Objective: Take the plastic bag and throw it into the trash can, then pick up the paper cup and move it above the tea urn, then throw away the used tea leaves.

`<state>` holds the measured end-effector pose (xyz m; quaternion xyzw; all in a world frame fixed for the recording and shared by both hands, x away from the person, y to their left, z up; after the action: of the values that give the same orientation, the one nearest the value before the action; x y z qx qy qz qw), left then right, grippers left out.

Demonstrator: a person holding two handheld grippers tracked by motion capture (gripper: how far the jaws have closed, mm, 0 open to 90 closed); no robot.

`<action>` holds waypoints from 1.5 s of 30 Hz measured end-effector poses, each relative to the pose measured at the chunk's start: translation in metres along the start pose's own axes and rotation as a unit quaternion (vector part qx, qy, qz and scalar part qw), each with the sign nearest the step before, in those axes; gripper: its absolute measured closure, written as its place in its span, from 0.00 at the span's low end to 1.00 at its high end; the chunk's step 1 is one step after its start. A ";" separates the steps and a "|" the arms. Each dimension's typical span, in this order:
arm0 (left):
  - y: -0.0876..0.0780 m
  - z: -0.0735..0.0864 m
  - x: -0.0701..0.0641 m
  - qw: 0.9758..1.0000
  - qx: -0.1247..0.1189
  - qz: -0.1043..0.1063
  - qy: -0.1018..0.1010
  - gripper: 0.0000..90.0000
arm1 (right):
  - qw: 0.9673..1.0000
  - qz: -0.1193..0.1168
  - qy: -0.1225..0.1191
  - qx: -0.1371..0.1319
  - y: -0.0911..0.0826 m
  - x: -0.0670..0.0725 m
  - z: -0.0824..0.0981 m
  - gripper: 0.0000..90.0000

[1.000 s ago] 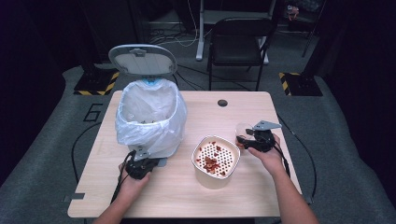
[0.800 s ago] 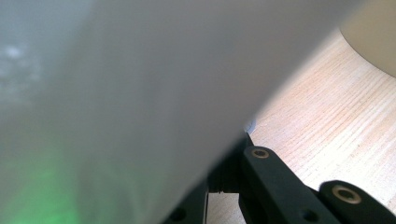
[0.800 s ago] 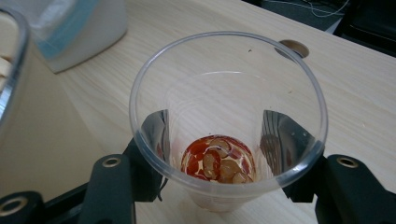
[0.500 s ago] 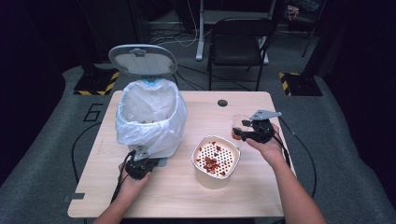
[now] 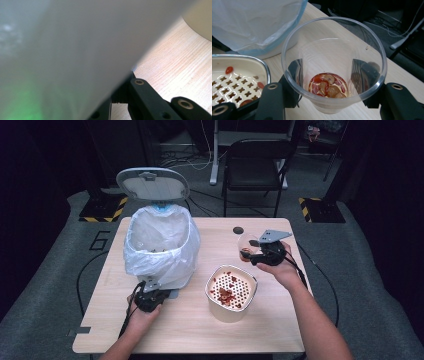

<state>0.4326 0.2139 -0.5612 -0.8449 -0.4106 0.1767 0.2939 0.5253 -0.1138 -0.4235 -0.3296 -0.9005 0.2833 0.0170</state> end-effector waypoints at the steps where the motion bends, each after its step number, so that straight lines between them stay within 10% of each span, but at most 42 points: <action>1: 0.000 0.000 0.000 1.000 -0.001 0.001 -0.001 1.00 | 1.000 -0.002 -0.006 -0.001 0.001 0.002 -0.001 0.48; 20: 0.000 0.000 -0.001 1.000 -0.003 -0.001 0.000 1.00 | 0.994 -0.013 -0.109 -0.013 -0.009 0.034 -0.026 0.48; 36: 0.000 0.000 -0.002 1.000 -0.004 -0.007 -0.010 1.00 | 0.967 0.008 -0.253 -0.015 -0.010 0.055 -0.029 0.49; 45: 0.000 0.000 -0.002 1.000 -0.005 -0.008 -0.009 1.00 | 0.957 0.018 -0.290 -0.009 -0.015 0.059 -0.027 0.50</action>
<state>0.4317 0.2123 -0.5614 -0.8415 -0.4204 0.1802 0.2877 0.4765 -0.0740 -0.4025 -0.2495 -0.8633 0.3587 -0.2527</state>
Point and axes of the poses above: each handheld gripper's, and its own axes: y roughly forward along the jaws, z roughly out of its underside, x roughly to its left, the point moved 7 cm from there along y, roughly forward along the jaws, and after that the axes turned 1 degree about x, right-handed, at the moved point
